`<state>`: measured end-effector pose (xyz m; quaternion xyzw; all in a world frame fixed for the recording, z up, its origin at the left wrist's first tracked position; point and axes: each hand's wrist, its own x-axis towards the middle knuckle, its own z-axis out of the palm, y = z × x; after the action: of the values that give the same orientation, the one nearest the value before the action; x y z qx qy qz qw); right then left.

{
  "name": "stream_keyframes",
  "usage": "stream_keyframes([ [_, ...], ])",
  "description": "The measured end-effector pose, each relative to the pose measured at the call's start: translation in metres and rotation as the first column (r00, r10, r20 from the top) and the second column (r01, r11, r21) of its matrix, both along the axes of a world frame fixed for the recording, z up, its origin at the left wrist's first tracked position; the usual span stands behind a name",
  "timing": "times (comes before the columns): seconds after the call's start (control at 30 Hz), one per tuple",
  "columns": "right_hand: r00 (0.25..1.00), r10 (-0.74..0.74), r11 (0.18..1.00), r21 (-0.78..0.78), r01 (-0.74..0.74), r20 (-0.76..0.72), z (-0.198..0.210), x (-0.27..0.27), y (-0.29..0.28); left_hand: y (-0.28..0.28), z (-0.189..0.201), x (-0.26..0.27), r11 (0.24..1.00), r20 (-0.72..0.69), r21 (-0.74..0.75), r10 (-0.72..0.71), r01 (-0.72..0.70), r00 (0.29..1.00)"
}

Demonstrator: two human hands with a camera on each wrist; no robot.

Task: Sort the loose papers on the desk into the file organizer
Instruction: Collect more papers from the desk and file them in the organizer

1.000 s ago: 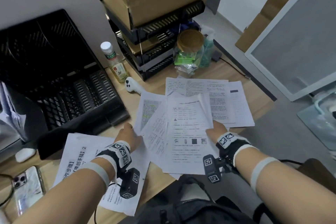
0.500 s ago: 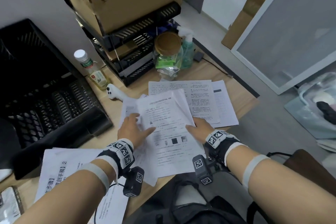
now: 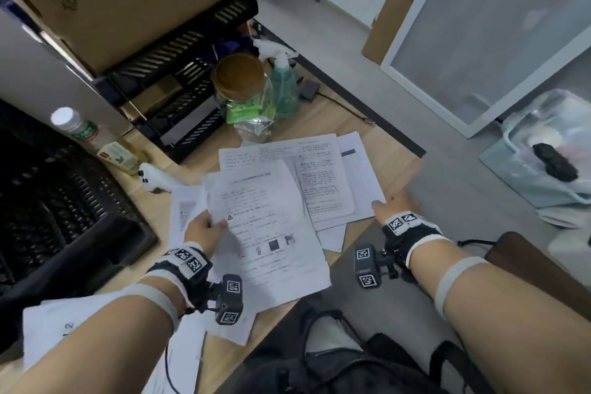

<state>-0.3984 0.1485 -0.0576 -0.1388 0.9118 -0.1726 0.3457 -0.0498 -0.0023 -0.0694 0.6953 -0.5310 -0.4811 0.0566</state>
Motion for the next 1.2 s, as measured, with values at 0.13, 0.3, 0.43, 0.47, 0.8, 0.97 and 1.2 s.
stream_keyframes([
  [0.13,0.981,-0.029,0.996,-0.075,0.044,0.193,-0.017,-0.009,-0.005,-0.021,-0.004,0.017,0.998,0.201,-0.041,0.049,-0.041,0.978],
  [0.3,0.855,-0.119,0.950,-0.193,0.246,0.505,0.016,-0.004,-0.017,-0.036,-0.001,0.023,0.999,0.271,-0.024,0.043,-0.038,0.962],
  [0.43,0.868,-0.332,0.825,-0.332,0.457,0.369,0.040,-0.041,-0.017,-0.039,0.010,0.018,1.000,0.287,0.013,0.008,-0.012,0.958],
  [0.47,0.849,-0.405,0.768,-0.379,0.517,0.338,0.049,-0.053,-0.015,-0.039,0.013,0.017,1.000,0.296,0.025,-0.006,-0.002,0.955],
  [0.8,0.612,-0.707,0.393,-0.521,0.757,0.355,0.074,-0.078,0.021,-0.043,0.013,0.007,0.999,0.112,-0.034,0.025,-0.021,0.993],
  [0.97,0.669,-0.547,0.512,-0.432,0.743,0.502,0.054,-0.012,0.023,-0.027,0.032,0.002,0.993,-0.019,0.057,0.107,-0.105,0.994],
  [1.2,0.713,-0.391,0.730,-0.276,0.625,0.582,0.021,0.050,0.027,-0.044,0.035,0.060,0.974,-0.121,0.002,0.226,-0.227,0.967],
])
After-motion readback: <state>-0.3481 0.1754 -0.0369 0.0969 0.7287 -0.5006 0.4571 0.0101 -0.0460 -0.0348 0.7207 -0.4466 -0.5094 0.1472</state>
